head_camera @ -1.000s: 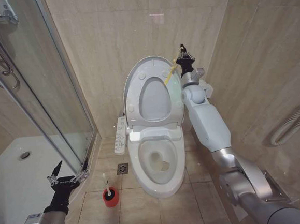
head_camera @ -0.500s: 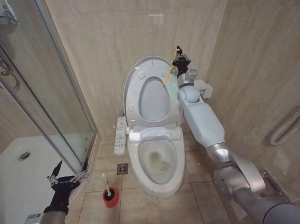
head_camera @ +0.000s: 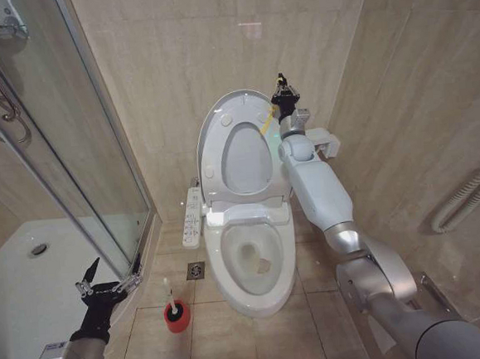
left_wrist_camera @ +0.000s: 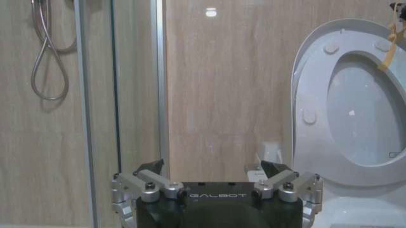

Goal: Open the toilet lid, clean the toilet bowl with a toilet brush, close the toilet lid, and flush.

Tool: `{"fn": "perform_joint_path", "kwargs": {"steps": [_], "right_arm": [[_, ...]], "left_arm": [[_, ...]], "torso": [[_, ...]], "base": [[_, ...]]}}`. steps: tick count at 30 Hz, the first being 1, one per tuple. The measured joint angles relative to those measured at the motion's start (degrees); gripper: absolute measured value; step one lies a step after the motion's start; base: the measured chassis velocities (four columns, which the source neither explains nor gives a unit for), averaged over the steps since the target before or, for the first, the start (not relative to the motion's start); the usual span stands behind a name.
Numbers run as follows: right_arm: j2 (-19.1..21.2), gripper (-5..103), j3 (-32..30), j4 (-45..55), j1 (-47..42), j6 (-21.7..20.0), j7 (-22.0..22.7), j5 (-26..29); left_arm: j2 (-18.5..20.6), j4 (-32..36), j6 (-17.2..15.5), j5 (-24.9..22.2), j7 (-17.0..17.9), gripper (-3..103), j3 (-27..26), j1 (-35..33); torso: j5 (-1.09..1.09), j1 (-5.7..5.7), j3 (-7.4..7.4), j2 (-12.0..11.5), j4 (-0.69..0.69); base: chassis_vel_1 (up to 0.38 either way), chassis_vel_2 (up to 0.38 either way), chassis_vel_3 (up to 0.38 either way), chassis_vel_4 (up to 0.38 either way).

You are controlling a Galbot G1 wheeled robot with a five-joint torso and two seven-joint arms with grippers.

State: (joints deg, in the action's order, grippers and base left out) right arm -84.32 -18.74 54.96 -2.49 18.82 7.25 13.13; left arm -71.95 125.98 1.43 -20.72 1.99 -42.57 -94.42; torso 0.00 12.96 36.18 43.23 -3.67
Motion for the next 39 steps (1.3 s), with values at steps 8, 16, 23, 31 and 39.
{"fn": "perform_joint_path", "kwargs": {"steps": [8,16,23,31,39], "right_arm": [[3.2,1,1.9,8.5,-3.9,-3.9,0.3,4.1],[10.0,19,4.6,22.6,-11.6,-9.4,2.7,9.8],[14.4,51,5.4,32.0,-20.3,-12.9,4.2,11.7],[16.6,79,5.0,35.1,-25.6,-13.3,4.4,12.2],[17.8,99,4.9,37.2,-28.9,-14.2,4.3,12.2]], "left_arm": [[0.0,0.0,0.0,0.0,0.0,100,0.0,0.0],[0.0,0.0,0.0,0.0,0.0,100,0.0,0.0],[0.0,0.0,0.0,0.0,0.0,100,0.0,0.0],[0.0,0.0,0.0,0.0,0.0,100,0.0,0.0],[0.0,0.0,0.0,0.0,0.0,100,0.0,0.0]], "torso": [[-0.01,0.00,-0.01,0.0,0.00],[-0.01,-0.01,-0.02,0.0,-0.01],[0.01,-0.01,-0.01,0.0,-0.02],[0.01,0.00,0.00,0.0,-0.01],[0.00,0.00,0.00,0.0,0.00]], "base": [[0.000,0.000,0.000,0.000],[0.000,0.000,0.000,0.000],[0.000,0.000,0.000,0.000],[0.000,0.000,0.000,0.000],[0.000,0.000,0.000,0.000]]}}
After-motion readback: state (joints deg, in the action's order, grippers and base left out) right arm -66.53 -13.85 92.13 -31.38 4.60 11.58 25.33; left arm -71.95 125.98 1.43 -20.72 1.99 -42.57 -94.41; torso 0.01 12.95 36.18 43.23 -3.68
